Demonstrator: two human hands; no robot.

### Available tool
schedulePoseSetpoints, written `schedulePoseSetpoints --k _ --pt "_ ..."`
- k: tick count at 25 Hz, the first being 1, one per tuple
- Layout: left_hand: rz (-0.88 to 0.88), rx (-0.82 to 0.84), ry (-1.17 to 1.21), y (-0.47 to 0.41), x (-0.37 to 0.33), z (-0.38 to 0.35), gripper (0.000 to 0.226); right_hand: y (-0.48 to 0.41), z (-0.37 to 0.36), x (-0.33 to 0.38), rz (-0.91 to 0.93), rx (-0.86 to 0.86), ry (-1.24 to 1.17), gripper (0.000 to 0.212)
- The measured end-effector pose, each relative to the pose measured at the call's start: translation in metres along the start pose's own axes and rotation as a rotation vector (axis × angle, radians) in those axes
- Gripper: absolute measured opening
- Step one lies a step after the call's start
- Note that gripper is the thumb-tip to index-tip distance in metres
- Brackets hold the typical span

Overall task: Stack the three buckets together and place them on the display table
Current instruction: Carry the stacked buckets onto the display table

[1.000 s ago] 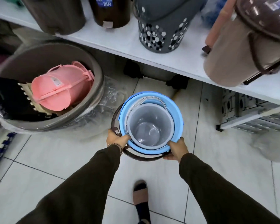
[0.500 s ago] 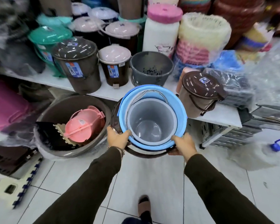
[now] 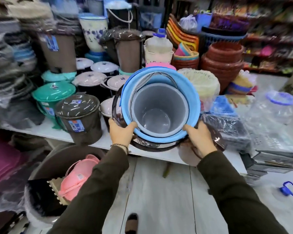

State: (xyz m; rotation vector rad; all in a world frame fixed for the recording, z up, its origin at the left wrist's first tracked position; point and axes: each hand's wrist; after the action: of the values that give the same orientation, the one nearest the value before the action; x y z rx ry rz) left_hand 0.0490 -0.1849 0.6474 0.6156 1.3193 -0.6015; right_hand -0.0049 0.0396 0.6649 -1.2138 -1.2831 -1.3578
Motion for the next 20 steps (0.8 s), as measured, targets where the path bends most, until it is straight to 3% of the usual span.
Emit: schedulePoseSetpoints --k 5,10,14,17,20 --pt "0.077 0.057 -0.054 -0.115 -0.022 -0.048 0.052 -0.107 -0.05 0.028 -0.046 -0.05 0.095 0.026" --pt "0.299 0.118 -0.14 -0.205 0.01 -0.094 0.053 -0.195 -0.089 -0.015 -0.21 -0.087 0.222 0.038" --pt "0.366 0.146 -0.344 -0.238 0.052 -0.116 0.068 -0.231 -0.103 -0.061 -0.387 -0.114 0.241 0.044" --pt "0.41 0.213 -0.481 -0.249 0.078 -0.124 0.073 -0.244 -0.109 -0.092 -0.469 -0.144 0.299 0.04" --pt "0.418 0.281 -0.671 -0.253 0.097 -0.129 0.079 -0.246 -0.113 -0.125 -0.504 -0.192 0.427 0.051"
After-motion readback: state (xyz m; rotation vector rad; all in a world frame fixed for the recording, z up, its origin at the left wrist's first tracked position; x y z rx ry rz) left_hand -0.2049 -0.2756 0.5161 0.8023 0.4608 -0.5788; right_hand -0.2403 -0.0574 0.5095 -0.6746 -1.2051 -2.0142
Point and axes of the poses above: each hand's wrist, its own y-axis away from the middle knuckle, its own z-axis out of the back of the hand, x = y × z, and after that the axes turned 14 degrees about -y, right-handed
